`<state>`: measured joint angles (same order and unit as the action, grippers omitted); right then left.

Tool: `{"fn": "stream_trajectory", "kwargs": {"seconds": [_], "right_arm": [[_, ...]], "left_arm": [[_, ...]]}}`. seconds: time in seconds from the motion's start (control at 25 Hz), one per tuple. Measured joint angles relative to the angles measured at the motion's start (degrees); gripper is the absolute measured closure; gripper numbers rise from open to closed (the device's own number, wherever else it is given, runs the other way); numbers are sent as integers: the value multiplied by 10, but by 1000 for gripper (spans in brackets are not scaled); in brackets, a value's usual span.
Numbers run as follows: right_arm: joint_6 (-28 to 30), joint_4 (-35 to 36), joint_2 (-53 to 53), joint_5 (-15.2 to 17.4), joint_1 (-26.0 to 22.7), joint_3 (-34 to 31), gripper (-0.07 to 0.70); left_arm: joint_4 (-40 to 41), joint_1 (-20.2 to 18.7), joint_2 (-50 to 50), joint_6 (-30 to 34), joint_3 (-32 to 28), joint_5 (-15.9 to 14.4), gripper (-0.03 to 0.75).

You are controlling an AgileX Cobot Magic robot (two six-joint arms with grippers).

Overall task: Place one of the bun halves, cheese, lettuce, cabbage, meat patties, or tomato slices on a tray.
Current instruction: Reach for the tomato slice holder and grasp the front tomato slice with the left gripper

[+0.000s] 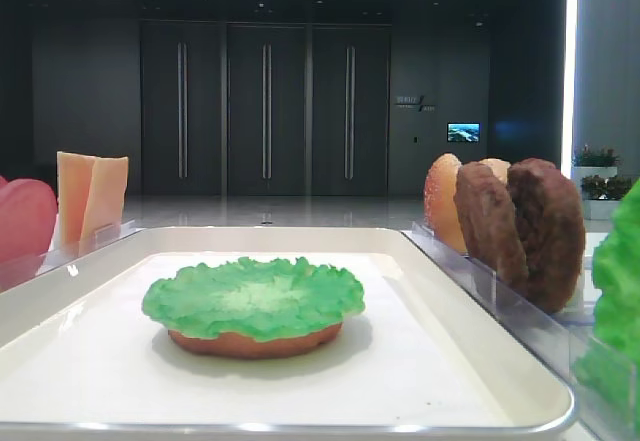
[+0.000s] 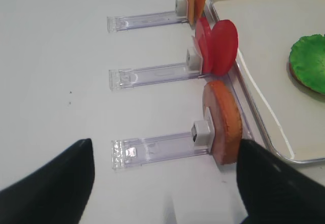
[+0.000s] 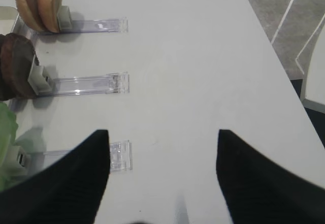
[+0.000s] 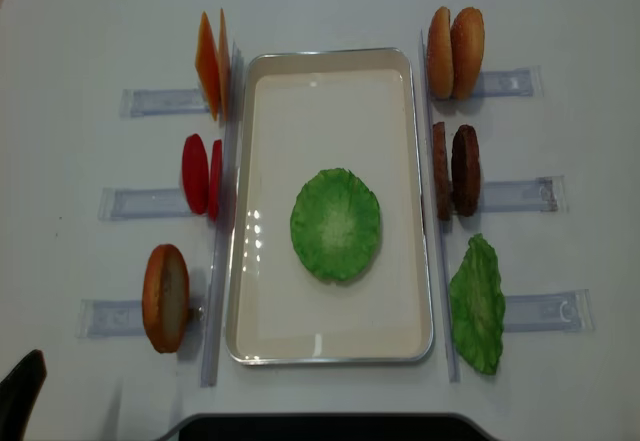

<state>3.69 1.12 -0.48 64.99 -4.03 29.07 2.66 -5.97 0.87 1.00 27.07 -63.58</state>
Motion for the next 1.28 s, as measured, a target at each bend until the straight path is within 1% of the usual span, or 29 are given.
{"fn": "stream_trajectory", "kwargs": {"seconds": [0.52, 0.88, 1.28], "right_arm": [[0, 0, 0, 0, 0, 0, 198], [0, 0, 0, 0, 0, 0, 198], [0, 0, 0, 0, 0, 0, 198]], "left_arm": [[0, 0, 0, 0, 0, 0, 54], [0, 0, 0, 0, 0, 0, 98], [0, 0, 0, 0, 0, 0, 118]]}}
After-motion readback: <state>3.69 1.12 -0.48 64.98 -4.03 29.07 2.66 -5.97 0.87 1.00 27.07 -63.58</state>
